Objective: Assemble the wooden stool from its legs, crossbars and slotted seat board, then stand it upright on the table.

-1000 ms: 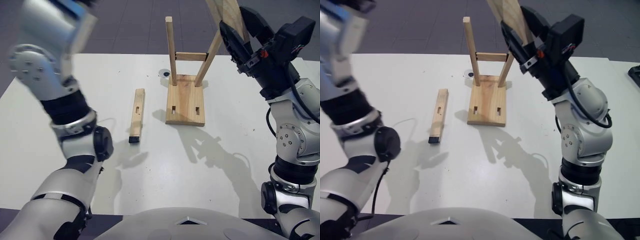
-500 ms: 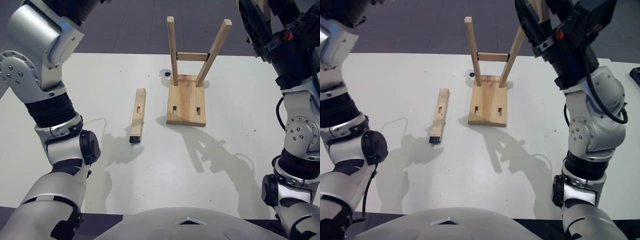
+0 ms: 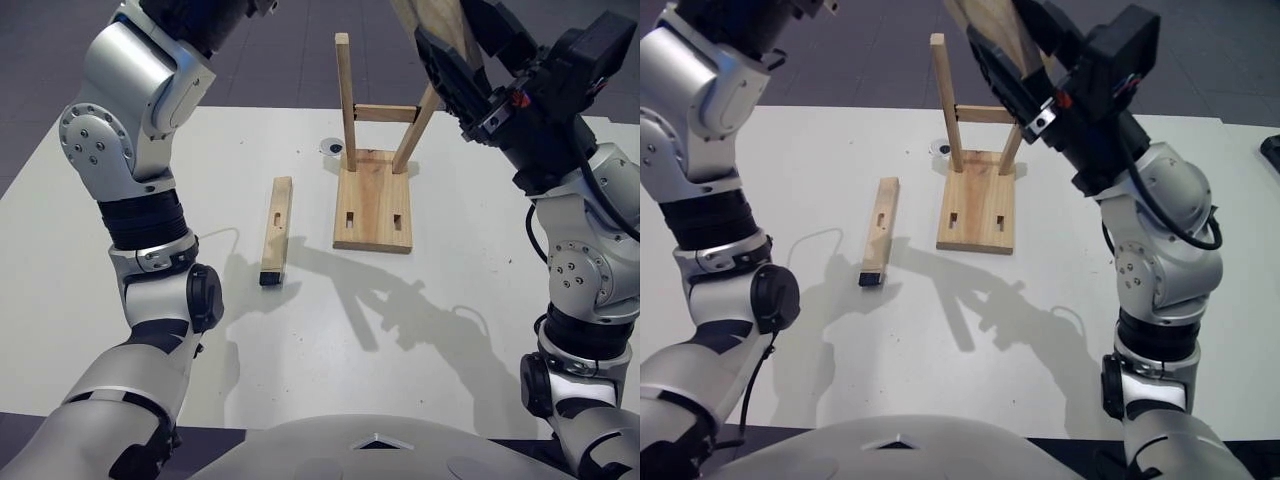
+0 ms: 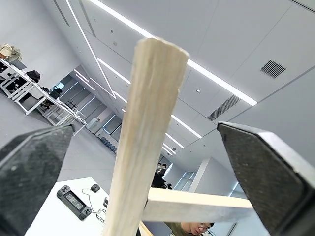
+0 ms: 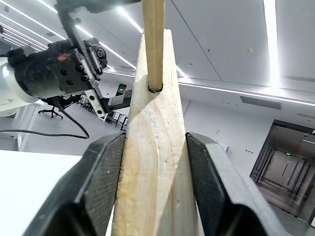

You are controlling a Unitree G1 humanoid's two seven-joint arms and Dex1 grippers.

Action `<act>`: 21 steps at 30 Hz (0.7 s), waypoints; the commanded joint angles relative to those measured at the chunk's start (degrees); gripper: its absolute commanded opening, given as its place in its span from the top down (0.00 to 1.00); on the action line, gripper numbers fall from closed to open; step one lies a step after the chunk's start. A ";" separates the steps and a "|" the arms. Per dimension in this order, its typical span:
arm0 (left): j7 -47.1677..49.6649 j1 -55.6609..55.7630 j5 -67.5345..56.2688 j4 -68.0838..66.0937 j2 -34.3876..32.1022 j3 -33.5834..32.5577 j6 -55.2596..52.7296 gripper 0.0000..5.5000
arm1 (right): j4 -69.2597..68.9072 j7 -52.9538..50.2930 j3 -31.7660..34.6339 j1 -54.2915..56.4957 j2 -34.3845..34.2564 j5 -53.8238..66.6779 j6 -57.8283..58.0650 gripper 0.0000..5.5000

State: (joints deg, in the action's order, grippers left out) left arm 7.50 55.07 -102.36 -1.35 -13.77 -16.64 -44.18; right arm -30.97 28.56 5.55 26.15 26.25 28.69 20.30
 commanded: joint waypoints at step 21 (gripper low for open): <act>-0.22 -0.03 3.01 0.18 0.45 0.25 0.00 0.52 | -0.62 2.23 -3.14 -2.02 0.41 -3.20 -1.36 0.63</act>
State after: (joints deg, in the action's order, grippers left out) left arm 7.46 55.07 -100.25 -1.35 -13.05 -16.41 -43.85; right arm -31.39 30.66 2.44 24.12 26.26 25.95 19.39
